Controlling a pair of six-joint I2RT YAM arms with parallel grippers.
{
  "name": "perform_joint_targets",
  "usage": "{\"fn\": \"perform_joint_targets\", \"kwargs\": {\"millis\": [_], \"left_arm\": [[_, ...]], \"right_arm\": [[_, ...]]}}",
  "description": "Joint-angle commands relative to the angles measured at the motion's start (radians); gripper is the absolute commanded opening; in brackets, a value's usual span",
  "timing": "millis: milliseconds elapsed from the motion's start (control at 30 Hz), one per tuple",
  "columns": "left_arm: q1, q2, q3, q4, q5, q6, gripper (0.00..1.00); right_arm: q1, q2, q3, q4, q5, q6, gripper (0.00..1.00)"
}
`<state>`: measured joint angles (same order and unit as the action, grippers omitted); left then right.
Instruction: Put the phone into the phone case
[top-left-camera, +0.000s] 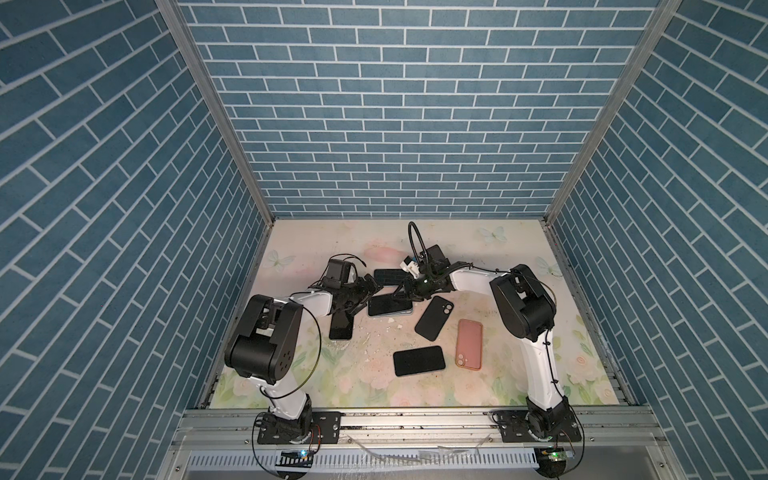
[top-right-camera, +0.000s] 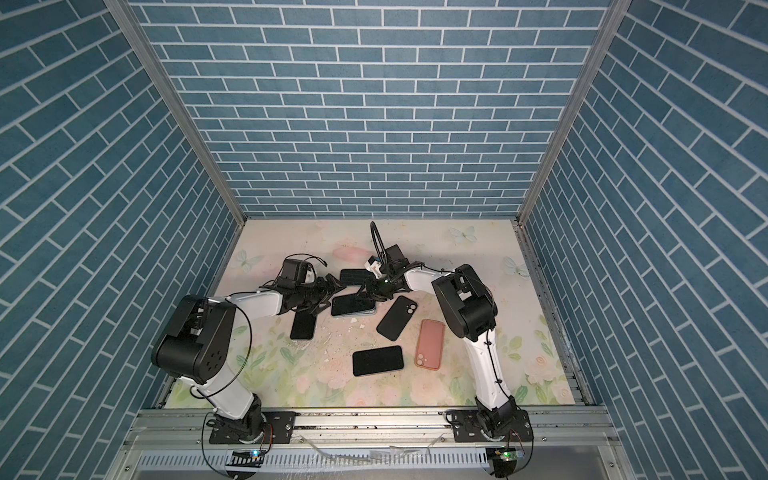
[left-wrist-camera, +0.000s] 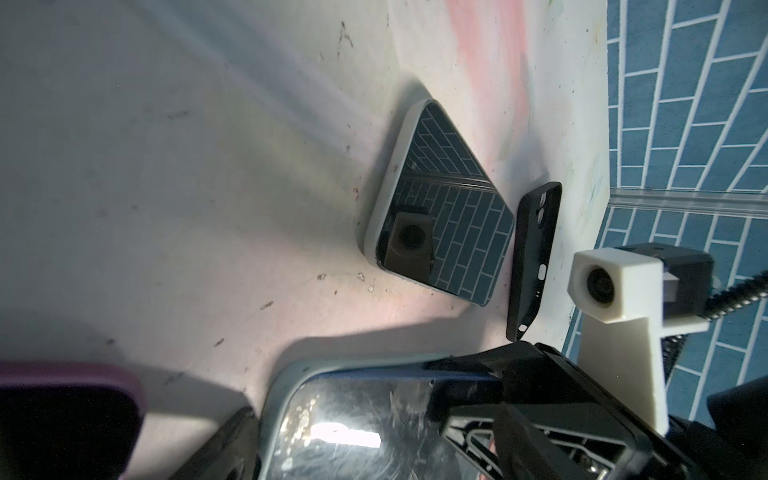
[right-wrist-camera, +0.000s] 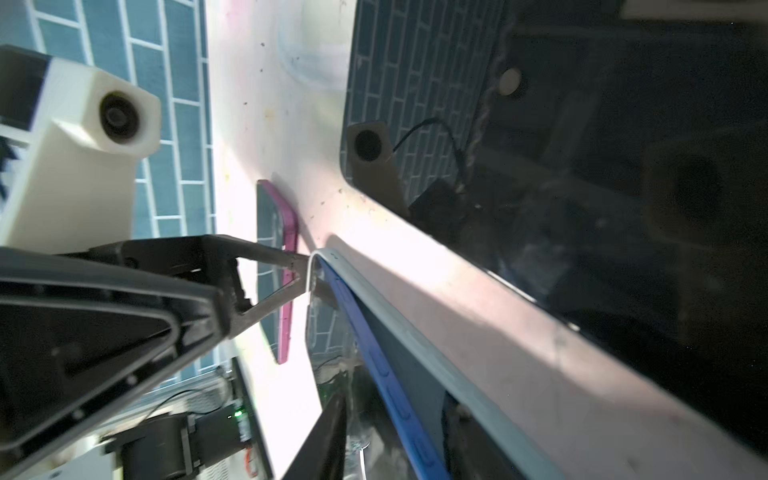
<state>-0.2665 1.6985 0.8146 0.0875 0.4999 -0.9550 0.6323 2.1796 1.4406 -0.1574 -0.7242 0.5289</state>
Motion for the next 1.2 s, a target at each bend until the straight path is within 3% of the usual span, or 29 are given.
{"fn": "perform_joint_targets", "kwargs": {"millis": [0, 333, 700, 933, 1167], "left_arm": [[-0.01, 0.026, -0.035, -0.017, 0.004, -0.018, 0.9], [-0.009, -0.028, -0.077, -0.016, -0.016, -0.03, 0.89], [-0.039, -0.063, -0.043, -0.14, -0.028, 0.061, 0.87], [-0.065, -0.052, -0.021, -0.167, -0.041, 0.059, 0.84], [-0.068, -0.029, -0.023, -0.178, -0.047, 0.065, 0.81]], "right_arm": [[0.012, -0.055, 0.029, -0.133, 0.162, -0.13, 0.43], [0.046, -0.117, 0.076, -0.28, 0.375, -0.252, 0.54], [0.047, -0.216, -0.033, -0.255, 0.416, -0.279, 0.57], [0.047, -0.199, -0.094, -0.192, 0.372, -0.235, 0.5], [0.064, -0.172, -0.108, -0.181, 0.356, -0.217, 0.26]]}}
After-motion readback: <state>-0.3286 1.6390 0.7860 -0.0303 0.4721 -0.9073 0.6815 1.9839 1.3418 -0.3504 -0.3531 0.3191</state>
